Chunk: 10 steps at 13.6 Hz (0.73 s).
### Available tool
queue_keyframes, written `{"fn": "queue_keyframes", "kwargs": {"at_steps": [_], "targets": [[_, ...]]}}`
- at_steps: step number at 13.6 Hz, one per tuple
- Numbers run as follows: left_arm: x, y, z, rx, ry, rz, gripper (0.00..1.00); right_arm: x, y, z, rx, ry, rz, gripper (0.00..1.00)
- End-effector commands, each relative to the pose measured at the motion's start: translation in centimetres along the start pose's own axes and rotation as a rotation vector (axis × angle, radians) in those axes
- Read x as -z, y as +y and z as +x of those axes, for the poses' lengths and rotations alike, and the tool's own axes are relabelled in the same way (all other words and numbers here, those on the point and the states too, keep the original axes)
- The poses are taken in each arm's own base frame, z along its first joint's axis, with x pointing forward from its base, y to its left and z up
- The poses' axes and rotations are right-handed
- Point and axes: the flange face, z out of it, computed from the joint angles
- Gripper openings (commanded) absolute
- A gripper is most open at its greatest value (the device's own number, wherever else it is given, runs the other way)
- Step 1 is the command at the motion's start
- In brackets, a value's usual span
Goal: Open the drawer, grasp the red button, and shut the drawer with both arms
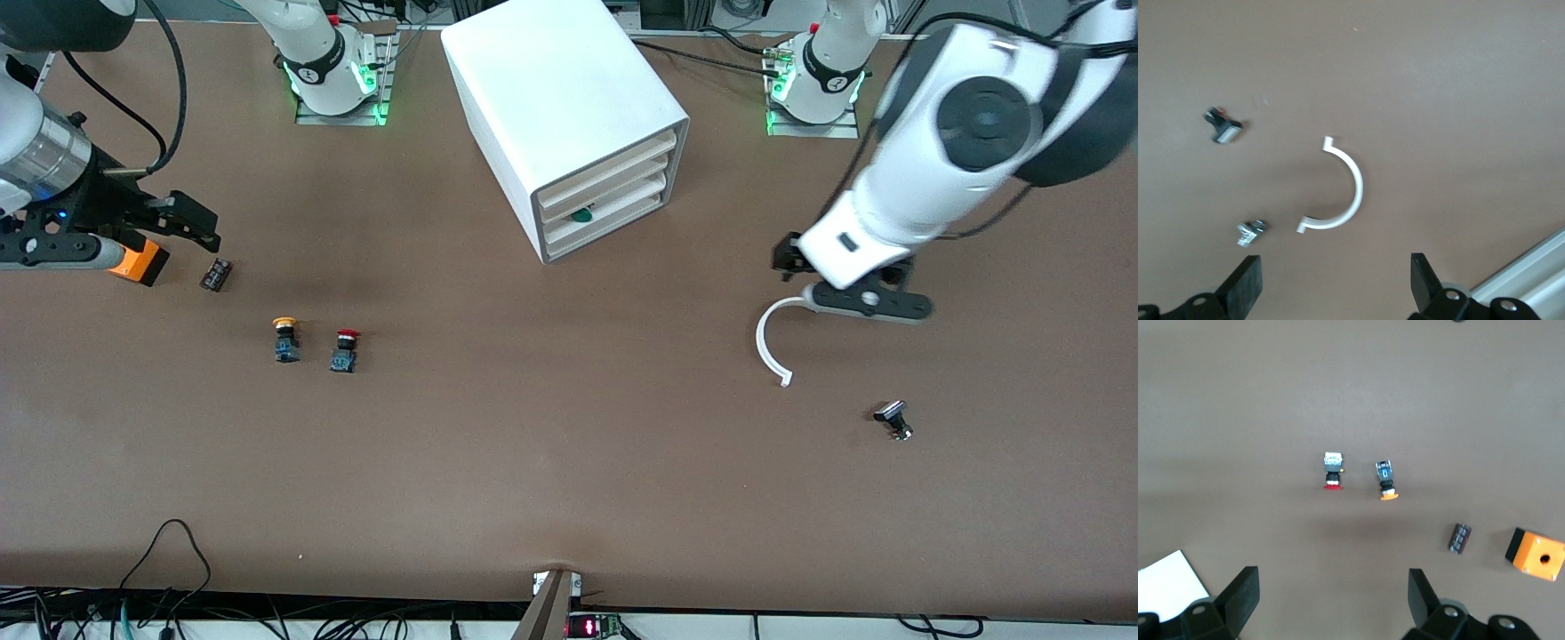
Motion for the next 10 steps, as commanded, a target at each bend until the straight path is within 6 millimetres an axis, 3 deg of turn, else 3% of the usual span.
{"fn": "queue_keyframes", "kwargs": {"at_steps": [1,3,5,7,9,10], "targets": [[2.5,-3.2,-1.6,-0.098,0.013,0.063,0.99,1.8,-0.1,-1.8,-0.042,-0.028,-0.002,0.99],[3.0,-7.2,-2.5,-0.159,0.026,-0.045,0.99,1.7,0.0,-1.9,-0.043,-0.033,-0.002,0.99],[3.5,-10.2,-5.4,-0.191,0.038,-0.057,0.99,1.8,0.5,-1.8,-0.049,-0.031,-0.008,0.99],[3.5,-10.5,-7.3,-0.087,0.034,-0.058,0.99,2.6,0.7,-2.2,-0.055,-0.015,-0.007,0.99],[3.9,-10.7,-7.9,0.152,0.093,-0.057,0.99,2.9,0.7,-2.4,-0.049,-0.009,-0.016,0.99],[3.9,-10.7,-8.3,0.134,0.097,-0.053,0.99,2.9,0.8,-2.4,-0.046,-0.009,-0.026,0.99]]}}
